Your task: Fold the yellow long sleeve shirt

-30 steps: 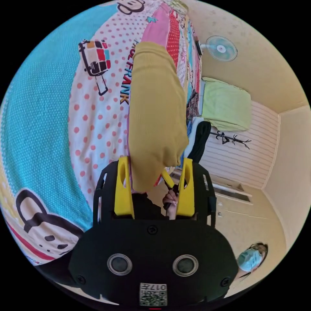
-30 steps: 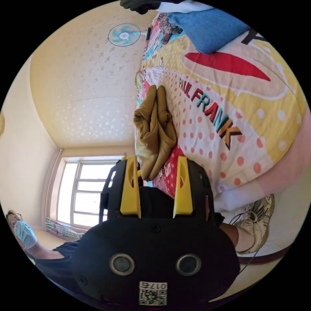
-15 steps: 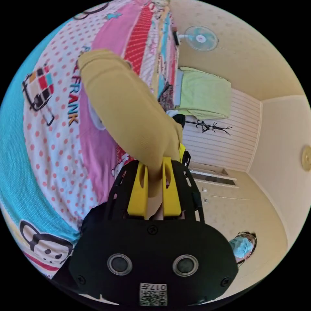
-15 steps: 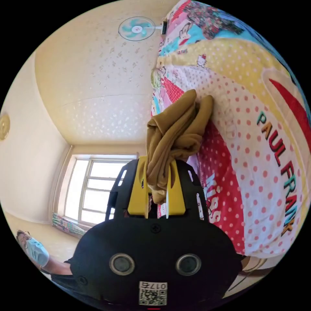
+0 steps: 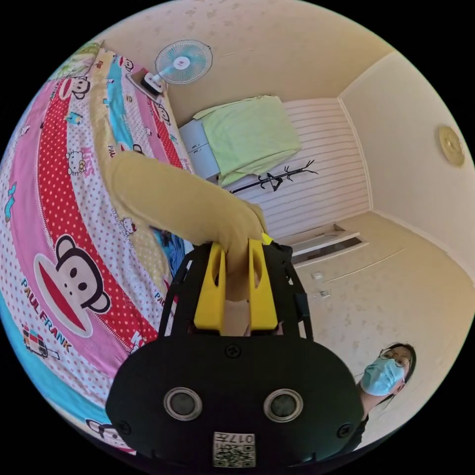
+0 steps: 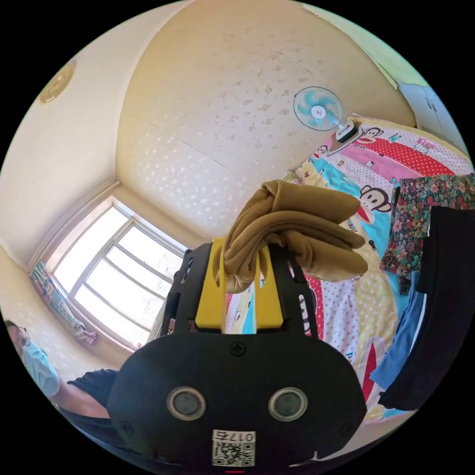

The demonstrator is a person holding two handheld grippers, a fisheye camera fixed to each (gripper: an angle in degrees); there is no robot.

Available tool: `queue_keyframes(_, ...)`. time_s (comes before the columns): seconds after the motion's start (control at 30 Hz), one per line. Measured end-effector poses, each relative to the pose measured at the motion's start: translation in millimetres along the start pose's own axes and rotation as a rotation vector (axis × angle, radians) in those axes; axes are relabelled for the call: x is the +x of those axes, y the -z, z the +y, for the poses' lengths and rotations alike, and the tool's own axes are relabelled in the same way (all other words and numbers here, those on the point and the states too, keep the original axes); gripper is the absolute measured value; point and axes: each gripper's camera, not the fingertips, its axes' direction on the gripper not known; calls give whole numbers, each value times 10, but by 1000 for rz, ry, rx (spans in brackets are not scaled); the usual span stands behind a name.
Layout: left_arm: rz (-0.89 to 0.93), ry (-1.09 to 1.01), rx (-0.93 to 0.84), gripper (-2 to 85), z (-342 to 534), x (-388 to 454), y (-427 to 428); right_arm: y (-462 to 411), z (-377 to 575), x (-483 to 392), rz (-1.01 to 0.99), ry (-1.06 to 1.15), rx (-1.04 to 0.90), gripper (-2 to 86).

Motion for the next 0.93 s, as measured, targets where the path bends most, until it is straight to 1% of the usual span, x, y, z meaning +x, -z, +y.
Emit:
queue_keyframes(0.07, -137, 44, -106, 82, 338, -290, -365, 24, 312, 273, 123, -59, -7, 92)
queue_keyframes(0.1, -186, 43, -142, 83, 447, -354, -442, 36, 599, 478, 226, -97, -16, 94)
queue_keyframes(0.13, -282, 21, -215, 69, 671, -451, -557, 42, 916, 682, 324, -137, -38, 94)
queue_keyframes(0.17, -372, -12, -279, 45, 921, -524, -613, 45, 1080, 785, 368, -157, -56, 92)
queue_keyframes(0.2, -422, -19, -303, 27, 1048, -561, -613, 50, 1410, 978, 431, -189, -97, 83)
queue_keyframes(0.27, -654, 57, -363, 2, 1544, -748, -468, 68, 1887, 1225, 453, -229, -146, 59)
queue_keyframes(0.3, -701, 83, -381, 2, 1653, -796, -420, 72, 2143, 1360, 456, -282, -170, 40)
queue_keyframes(0.33, -785, 139, -423, 1, 1875, -896, -320, 46, 2332, 1456, 457, -338, -190, 28)
queue_keyframes(0.4, -883, 245, -530, 7, 2175, -1065, -201, -99, 2460, 1469, 413, -358, -225, 17)
queue_keyframes(0.47, -1013, 390, -663, 41, 2501, -1250, -72, -368, 2418, 1331, 384, -296, -276, 11)
queue_keyframes(0.53, -1083, 436, -694, 53, 2664, -1324, 11, -915, 2249, 1054, 423, -160, -425, 7)
queue_keyframes(0.57, -1112, 467, -685, 49, 2758, -1357, 66, -1086, 2210, 988, 433, -122, -480, 7)
queue_keyframes(0.63, -1129, 496, -637, 4, 2898, -1401, 127, -1733, 2147, 803, 450, -7, -697, 6)
queue_keyframes(0.67, -1103, 490, -584, -1, 2980, -1418, 151, -1882, 2156, 770, 459, 18, -749, 5)
queue_keyframes(0.7, -1090, 488, -544, -4, 3014, -1418, 171, -2156, 2203, 722, 497, 62, -843, 5)
queue_keyframes(0.73, -1061, 493, -473, -6, 3075, -1423, 218, -2409, 2290, 708, 562, 102, -925, 5)
queue_keyframes(0.83, -951, 523, -340, -9, 3184, -1487, 354, -2736, 2448, 688, 720, 193, -963, 4)
queue_keyframes(0.93, -867, 518, -298, -10, 3227, -1553, 418, -2865, 2500, 661, 760, 263, -985, 4)
